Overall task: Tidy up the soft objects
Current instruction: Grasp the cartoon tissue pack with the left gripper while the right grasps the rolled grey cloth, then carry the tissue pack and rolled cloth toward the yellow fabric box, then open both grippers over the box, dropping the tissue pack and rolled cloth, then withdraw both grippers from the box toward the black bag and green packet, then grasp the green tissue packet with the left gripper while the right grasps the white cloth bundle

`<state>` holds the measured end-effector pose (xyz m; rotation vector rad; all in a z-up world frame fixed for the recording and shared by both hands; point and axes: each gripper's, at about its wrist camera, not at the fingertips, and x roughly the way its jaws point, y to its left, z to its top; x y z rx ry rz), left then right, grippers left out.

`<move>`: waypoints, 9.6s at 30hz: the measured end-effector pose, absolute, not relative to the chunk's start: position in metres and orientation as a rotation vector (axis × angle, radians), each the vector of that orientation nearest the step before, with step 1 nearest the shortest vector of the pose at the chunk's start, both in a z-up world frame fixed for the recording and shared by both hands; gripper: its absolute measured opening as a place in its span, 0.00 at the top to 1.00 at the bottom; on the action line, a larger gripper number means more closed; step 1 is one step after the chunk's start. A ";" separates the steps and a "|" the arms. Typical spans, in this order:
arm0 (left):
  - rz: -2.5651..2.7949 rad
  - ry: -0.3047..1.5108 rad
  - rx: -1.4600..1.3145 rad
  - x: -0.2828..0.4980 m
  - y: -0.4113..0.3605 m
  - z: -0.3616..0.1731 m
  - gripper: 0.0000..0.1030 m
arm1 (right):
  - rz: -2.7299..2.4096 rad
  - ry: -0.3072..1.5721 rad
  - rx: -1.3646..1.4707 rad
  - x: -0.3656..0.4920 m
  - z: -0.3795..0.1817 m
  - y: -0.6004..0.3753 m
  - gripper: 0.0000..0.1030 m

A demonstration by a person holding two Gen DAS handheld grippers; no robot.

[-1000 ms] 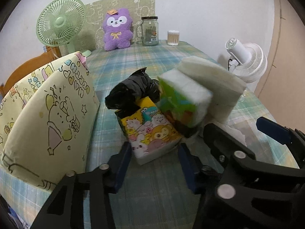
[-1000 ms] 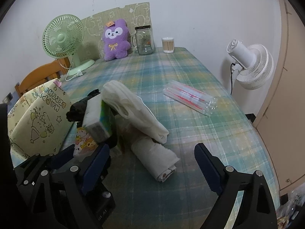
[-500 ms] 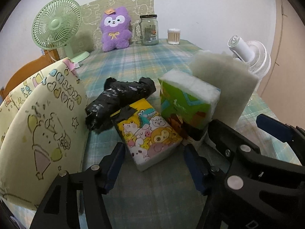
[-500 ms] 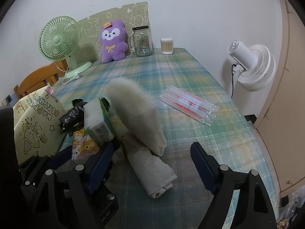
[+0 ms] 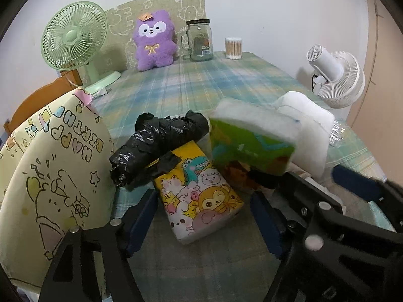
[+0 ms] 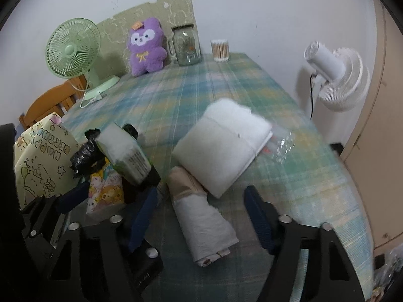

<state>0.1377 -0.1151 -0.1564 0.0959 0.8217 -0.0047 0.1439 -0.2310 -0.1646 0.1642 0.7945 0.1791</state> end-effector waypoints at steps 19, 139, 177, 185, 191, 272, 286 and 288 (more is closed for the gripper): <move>-0.088 0.813 0.103 0.112 -0.117 -0.150 0.48 | 0.174 0.811 0.183 0.126 -0.162 -0.223 0.84; 0.026 0.751 0.015 0.106 0.092 -0.068 0.43 | 0.339 0.683 0.034 0.121 -0.068 -0.006 0.84; -0.044 0.738 0.007 0.085 0.077 -0.053 0.00 | 0.288 0.638 0.004 0.100 -0.054 -0.021 0.19; -0.047 0.670 0.059 0.070 0.056 -0.038 0.00 | 0.231 0.596 0.016 0.086 -0.043 -0.040 0.14; -0.083 0.646 0.051 0.064 0.045 -0.029 0.00 | 0.208 0.557 0.013 0.072 -0.032 -0.052 0.14; -0.112 0.739 -0.027 0.096 -0.115 -0.106 0.09 | 0.111 0.621 0.097 0.101 -0.110 -0.227 0.00; -0.156 0.754 -0.036 0.127 -0.138 -0.114 0.16 | 0.060 0.638 0.140 0.127 -0.120 -0.253 0.00; -0.155 0.759 -0.033 0.132 -0.141 -0.116 0.17 | 0.054 0.640 0.146 0.131 -0.121 -0.255 0.00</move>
